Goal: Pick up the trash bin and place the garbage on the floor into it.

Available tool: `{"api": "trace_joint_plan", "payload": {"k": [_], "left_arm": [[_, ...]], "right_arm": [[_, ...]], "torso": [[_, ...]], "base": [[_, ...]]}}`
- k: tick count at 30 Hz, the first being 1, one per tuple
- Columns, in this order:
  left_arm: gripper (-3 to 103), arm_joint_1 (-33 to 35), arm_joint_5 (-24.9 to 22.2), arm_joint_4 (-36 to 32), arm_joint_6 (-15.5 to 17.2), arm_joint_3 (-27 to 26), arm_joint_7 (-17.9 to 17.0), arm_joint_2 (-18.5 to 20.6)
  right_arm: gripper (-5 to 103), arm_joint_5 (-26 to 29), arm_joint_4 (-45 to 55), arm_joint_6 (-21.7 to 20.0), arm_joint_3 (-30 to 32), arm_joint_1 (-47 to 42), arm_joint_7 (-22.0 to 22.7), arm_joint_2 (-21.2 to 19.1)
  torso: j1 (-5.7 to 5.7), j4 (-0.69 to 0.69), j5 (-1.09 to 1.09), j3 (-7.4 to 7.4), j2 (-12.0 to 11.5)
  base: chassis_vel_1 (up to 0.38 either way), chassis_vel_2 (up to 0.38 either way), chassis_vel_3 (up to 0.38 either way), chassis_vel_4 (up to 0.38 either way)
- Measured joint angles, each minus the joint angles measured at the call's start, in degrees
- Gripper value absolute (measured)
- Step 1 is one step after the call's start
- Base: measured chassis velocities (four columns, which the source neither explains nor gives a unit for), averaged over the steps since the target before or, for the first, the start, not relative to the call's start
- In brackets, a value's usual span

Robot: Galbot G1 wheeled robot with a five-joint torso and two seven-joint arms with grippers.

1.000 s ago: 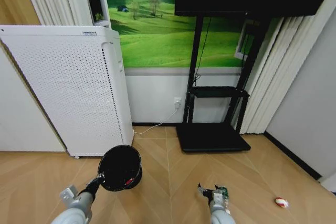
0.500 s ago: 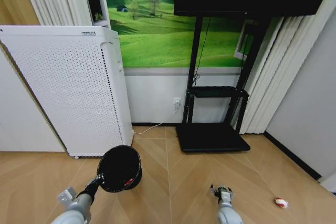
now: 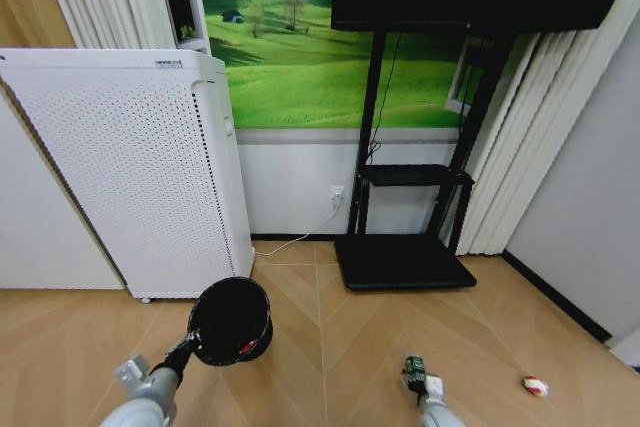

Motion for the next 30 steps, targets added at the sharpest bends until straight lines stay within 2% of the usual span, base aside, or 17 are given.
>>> {"api": "trace_joint_plan", "payload": {"k": [2,3,5,8,11,17,20,23,24,26,27,29,30], "left_arm": [[3,0.05,-0.07,-0.01,-0.06,-0.28,-0.02,0.03],[3,0.05,-0.07,-0.01,-0.06,-0.28,-0.02,0.03],[3,0.08,-0.12,-0.01,-0.09,-0.41,-0.02,0.03],[3,0.03,-0.12,-0.01,-0.10,-0.34,-0.02,0.05],[3,-0.12,-0.13,-0.01,-0.11,-0.12,-0.02,0.10],[3,-0.24,-0.13,0.02,-0.12,0.06,-0.04,0.21],[3,-0.38,-0.09,0.24,-0.13,0.34,-0.04,0.28],[3,-0.90,0.00,0.75,-0.13,1.28,-0.04,0.52],[3,-1.64,0.00,1.47,-0.13,2.29,-0.04,0.90],[3,-5.25,1.07,4.85,-0.22,6.75,-0.11,3.06],[3,-5.25,1.07,4.85,-0.22,6.75,-0.11,3.06],[3,-8.55,1.75,6.98,-0.15,10.63,0.16,5.66],[3,-10.62,2.77,8.54,0.46,13.29,1.84,8.05]], "right_arm": [[61,-0.09,-0.23,0.42,-0.11,-0.05,-0.38,-0.03],[61,-0.09,-0.23,0.42,-0.11,-0.05,-0.38,-0.03],[50,-0.38,0.24,0.56,-0.20,-0.37,-0.74,-0.15],[44,-0.81,0.72,0.77,-0.26,-0.60,-0.99,-0.16],[32,-1.08,1.91,0.93,-0.26,-1.07,-1.17,-0.21],[21,-1.15,3.92,1.00,-0.21,-1.87,-1.18,-0.42],[21,-0.95,5.93,1.26,0.04,-2.74,-1.42,-0.64],[21,0.64,11.07,3.50,0.80,-4.84,-2.95,-1.05],[21,2.29,16.23,4.64,1.53,-6.77,-4.47,-1.58],[21,5.83,33.18,6.11,2.58,-12.48,-8.59,-4.57],[21,5.83,33.18,6.11,2.58,-12.48,-8.59,-4.57],[21,7.27,43.87,6.66,2.40,-16.35,-10.30,-6.85],[21,7.37,50.48,8.74,0.84,-18.99,-13.05,-8.91]], "torso": [[0.00,0.00,0.01,0.00,0.00],[0.00,0.00,0.01,0.00,0.00],[0.00,0.00,0.00,0.00,0.00],[0.00,0.00,0.00,0.00,0.00],[0.00,0.00,0.00,0.00,0.00],[0.00,0.00,0.01,0.00,0.00],[0.00,0.01,0.01,0.00,0.00],[0.00,0.01,0.02,0.00,0.00],[0.00,0.01,0.01,0.00,0.00],[0.00,-0.01,-0.04,0.00,0.00],[0.00,-0.01,-0.04,0.00,0.00],[0.00,-0.02,0.00,0.00,0.00],[0.00,-0.04,-0.03,0.00,0.00]], "base": [[0.000,0.000,0.000,0.000],[0.000,0.000,0.000,0.000],[0.000,0.000,0.000,0.000],[0.000,0.000,0.000,0.000],[0.000,0.000,0.000,0.000],[0.000,0.000,0.000,0.000],[0.000,0.000,0.000,0.000],[0.000,0.000,0.000,0.000],[0.000,0.000,0.000,0.000],[0.000,0.000,0.000,0.000],[0.000,0.000,0.000,0.000],[0.000,0.000,0.000,0.000],[0.000,0.000,0.000,0.000]]}}
